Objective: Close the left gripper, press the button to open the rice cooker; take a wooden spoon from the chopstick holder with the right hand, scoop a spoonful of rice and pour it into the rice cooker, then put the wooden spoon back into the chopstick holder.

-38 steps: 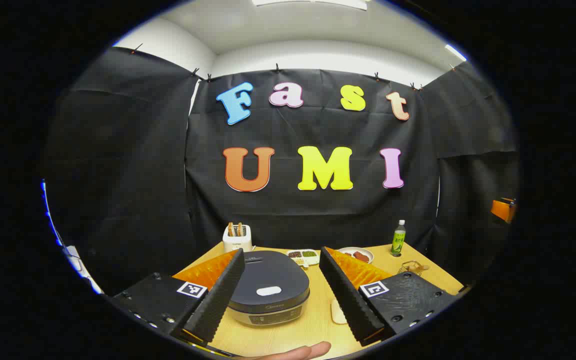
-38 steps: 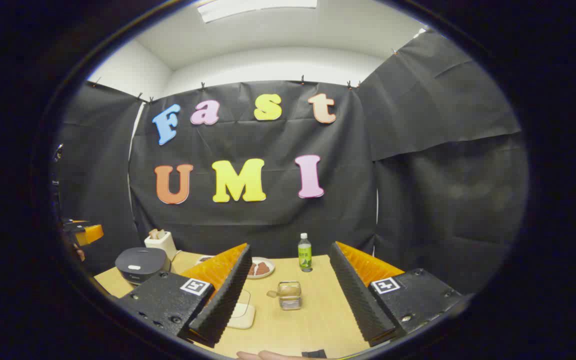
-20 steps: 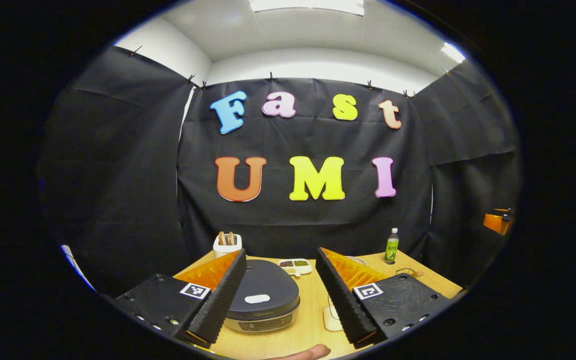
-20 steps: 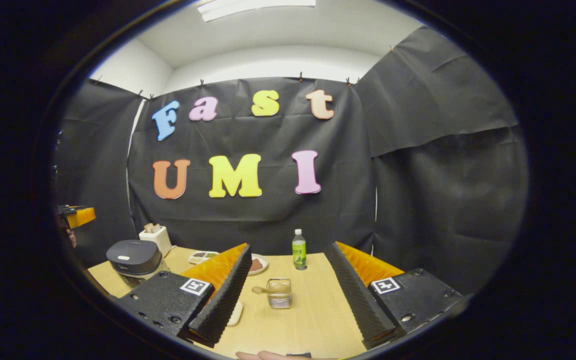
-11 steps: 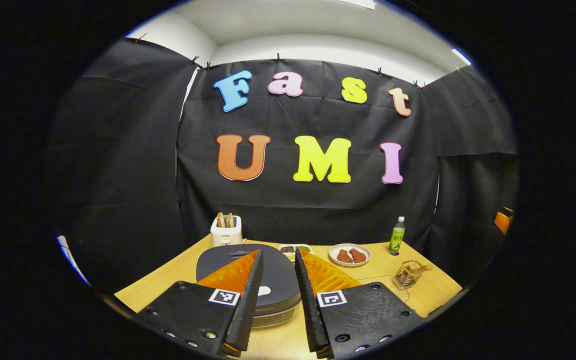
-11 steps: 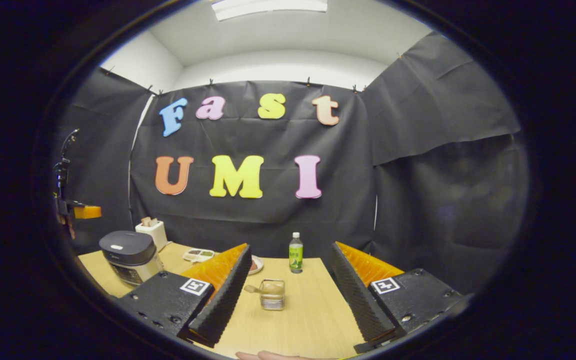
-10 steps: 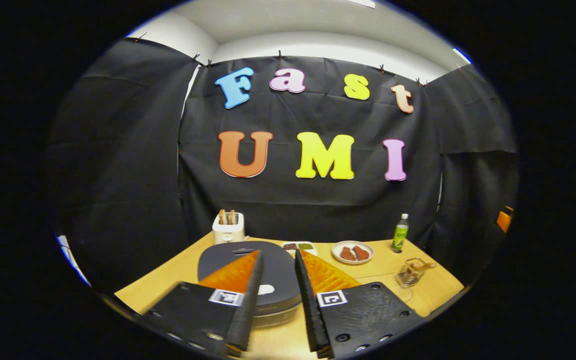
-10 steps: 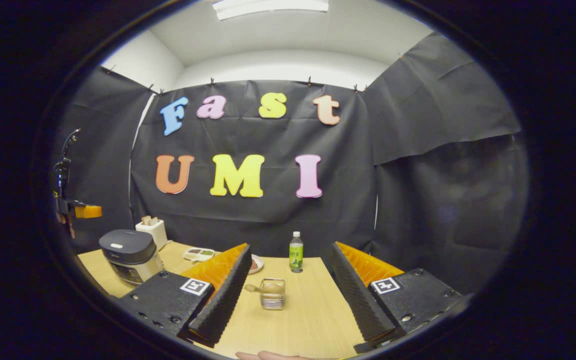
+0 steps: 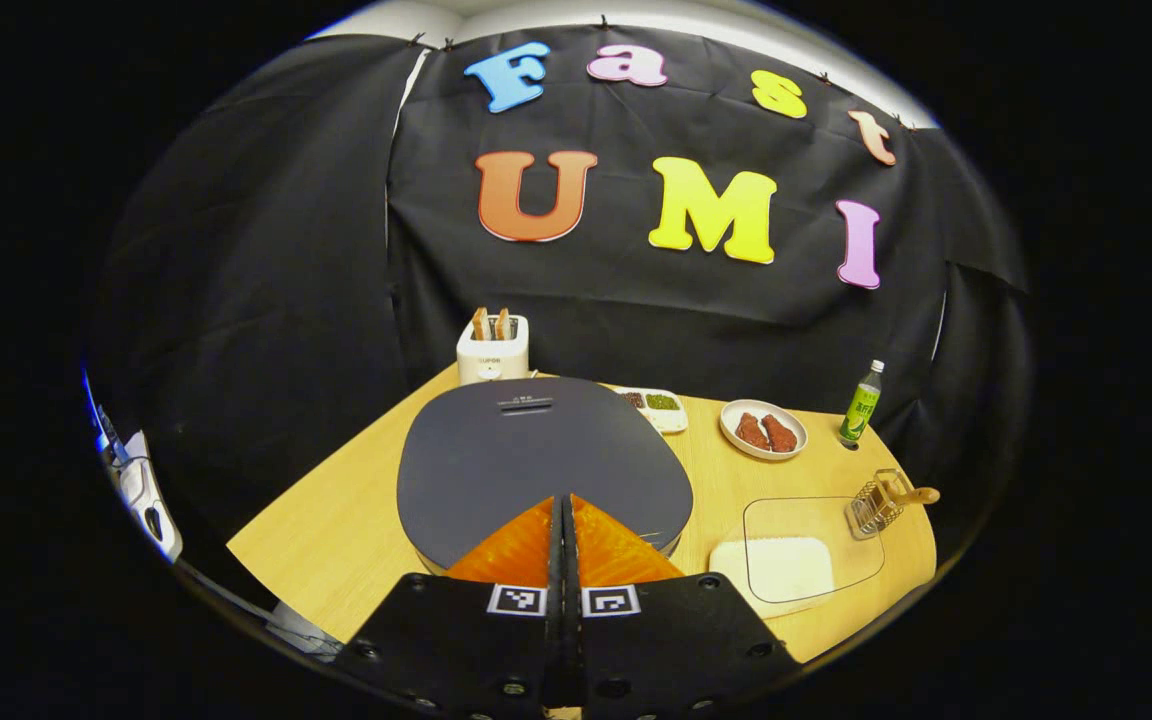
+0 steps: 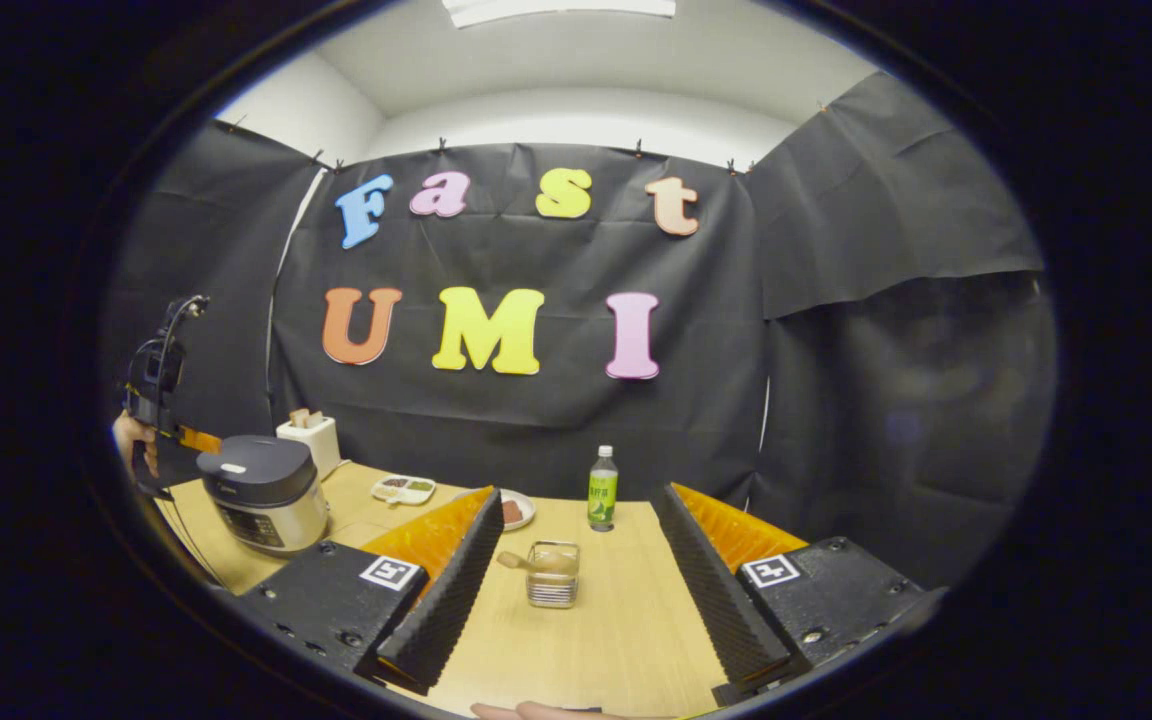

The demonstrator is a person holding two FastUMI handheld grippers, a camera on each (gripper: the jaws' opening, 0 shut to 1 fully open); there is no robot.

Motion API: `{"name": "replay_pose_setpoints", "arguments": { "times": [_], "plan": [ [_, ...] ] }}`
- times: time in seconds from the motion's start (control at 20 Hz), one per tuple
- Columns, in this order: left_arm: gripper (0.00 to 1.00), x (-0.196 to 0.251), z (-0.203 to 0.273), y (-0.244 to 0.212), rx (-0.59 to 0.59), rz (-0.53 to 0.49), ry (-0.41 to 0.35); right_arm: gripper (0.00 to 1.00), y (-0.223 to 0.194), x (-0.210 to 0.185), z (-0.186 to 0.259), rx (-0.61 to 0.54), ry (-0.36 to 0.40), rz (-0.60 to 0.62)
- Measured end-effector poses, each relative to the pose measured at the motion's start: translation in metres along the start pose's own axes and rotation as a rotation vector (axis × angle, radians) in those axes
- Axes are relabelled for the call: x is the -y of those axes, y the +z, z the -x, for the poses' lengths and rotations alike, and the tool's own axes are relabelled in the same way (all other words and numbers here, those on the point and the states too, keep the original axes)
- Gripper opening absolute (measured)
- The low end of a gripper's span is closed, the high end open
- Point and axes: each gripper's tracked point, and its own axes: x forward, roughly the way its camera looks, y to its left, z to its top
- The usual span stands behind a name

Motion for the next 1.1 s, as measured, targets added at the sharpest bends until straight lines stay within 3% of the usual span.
{"name": "replay_pose_setpoints", "arguments": {
  "times": [0.55, 0.75, 1.05, 1.1],
  "plan": [
    [0.00, 0.001, -0.019, -0.023, -0.105, -0.051, 0.021, 1.00, -0.029, 0.003, -0.011, -0.030, -0.033, -0.108],
    [0.00, 0.000, -0.017, -0.024, -0.130, -0.018, 0.028, 1.00, -0.031, -0.003, -0.005, -0.018, -0.030, -0.087],
    [0.01, 0.005, -0.005, -0.002, 0.008, -0.039, 0.026, 1.00, -0.039, -0.017, 0.004, -0.020, 0.004, -0.025],
    [0.31, 0.006, 0.010, 0.010, 0.055, -0.055, 0.038, 1.00, -0.041, -0.019, 0.004, -0.024, 0.007, -0.025]
  ]
}}
